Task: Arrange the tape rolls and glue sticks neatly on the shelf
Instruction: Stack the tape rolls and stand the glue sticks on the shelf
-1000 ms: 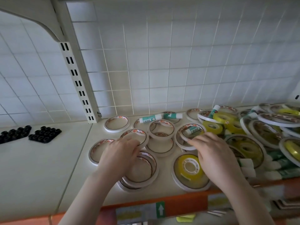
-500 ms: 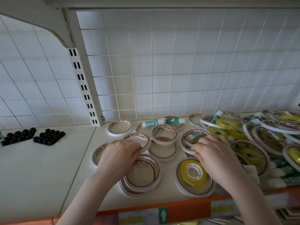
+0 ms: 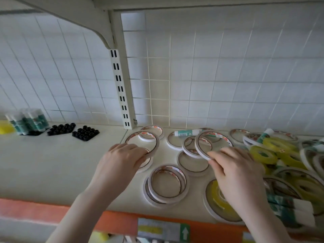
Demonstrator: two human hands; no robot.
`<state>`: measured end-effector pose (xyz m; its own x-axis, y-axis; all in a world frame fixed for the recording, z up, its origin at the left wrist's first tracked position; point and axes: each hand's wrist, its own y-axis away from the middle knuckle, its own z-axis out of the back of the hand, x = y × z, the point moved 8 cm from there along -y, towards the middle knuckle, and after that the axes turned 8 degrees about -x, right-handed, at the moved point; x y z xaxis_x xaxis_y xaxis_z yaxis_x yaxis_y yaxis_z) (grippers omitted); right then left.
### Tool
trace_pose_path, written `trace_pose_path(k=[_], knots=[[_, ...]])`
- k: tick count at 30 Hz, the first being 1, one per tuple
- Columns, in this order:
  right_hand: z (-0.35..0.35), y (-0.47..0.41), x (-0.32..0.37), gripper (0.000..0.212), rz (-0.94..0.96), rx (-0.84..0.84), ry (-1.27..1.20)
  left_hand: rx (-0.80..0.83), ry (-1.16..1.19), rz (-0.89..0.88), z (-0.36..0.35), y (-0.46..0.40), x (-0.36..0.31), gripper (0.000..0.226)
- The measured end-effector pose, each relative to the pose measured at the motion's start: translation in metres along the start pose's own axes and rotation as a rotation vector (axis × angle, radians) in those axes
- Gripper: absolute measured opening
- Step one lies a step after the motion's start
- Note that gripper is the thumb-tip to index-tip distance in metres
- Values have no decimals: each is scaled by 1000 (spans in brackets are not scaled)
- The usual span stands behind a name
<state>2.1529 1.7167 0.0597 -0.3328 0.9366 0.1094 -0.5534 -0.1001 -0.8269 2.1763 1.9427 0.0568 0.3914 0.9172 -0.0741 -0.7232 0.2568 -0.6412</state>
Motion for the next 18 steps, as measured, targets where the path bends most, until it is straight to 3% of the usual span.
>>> trace_pose_path(k=[9,18], knots=[[-34,-10,106,8,87,-37,-135,-14,-110,99,57,47,88,32],[-93,-12,292,16,80,33,-240,-80,-184,139,144,127,248,33]])
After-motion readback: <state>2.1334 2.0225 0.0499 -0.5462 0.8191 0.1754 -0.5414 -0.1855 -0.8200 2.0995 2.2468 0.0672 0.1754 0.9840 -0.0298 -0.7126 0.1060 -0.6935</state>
